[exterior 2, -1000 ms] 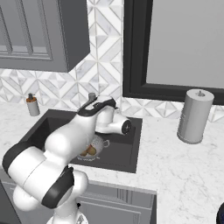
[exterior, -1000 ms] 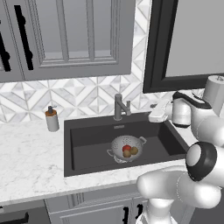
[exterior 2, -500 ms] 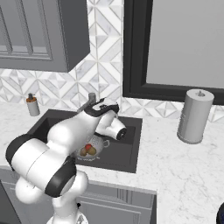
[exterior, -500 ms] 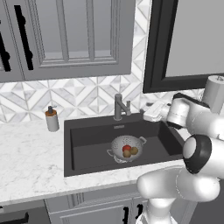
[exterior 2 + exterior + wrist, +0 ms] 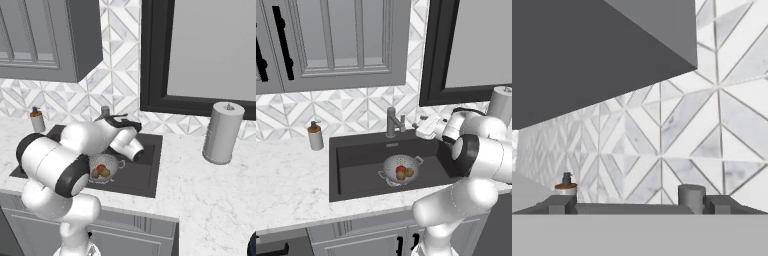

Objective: Put the colander in the sink, put the kiwi, kiwi, apple in the colander, and turn on the sink faucet and pour water over the colander.

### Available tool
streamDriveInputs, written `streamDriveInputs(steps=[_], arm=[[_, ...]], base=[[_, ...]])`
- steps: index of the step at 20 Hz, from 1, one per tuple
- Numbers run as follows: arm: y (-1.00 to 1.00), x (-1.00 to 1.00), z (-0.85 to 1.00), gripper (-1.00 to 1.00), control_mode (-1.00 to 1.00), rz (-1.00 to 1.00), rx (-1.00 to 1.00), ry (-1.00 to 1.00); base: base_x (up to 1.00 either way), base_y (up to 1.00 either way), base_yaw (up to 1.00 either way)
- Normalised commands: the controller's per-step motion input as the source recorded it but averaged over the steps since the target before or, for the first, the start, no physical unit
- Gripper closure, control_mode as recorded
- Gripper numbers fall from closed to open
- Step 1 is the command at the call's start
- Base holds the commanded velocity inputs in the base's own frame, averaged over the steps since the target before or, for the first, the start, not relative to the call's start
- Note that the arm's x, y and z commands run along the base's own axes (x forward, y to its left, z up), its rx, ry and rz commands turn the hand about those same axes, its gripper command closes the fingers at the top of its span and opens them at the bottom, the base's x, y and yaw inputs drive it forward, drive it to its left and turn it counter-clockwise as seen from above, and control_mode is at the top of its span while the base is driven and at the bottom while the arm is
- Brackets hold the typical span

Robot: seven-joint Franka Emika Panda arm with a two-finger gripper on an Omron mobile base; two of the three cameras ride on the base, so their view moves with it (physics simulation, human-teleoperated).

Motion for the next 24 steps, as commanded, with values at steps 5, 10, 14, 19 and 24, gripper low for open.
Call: streamDriveInputs(steps=[5, 10, 14, 19, 24], arm=[[0.00, 0.20, 0.00, -1.00, -1.00, 0.00, 0.07, -0.09], [0.00, 0.41, -0.11, -1.00, -1.00, 0.00, 0.01, -0.01], [0.00, 0.44, -0.24, -1.00, -1.00, -0.01, 0.00, 0.00], [0.00, 0.39, -0.31, -1.00, -1.00, -0.01, 0.00, 0.00], [0.00, 0.42, -0.29, -1.00, -1.00, -0.01, 0.01, 0.00]], base=[[0.00, 0.00, 0.00], [0.00, 0.00, 0.00], [0.00, 0.00, 0.00], [0.00, 0.00, 0.00], [0.00, 0.00, 0.00]])
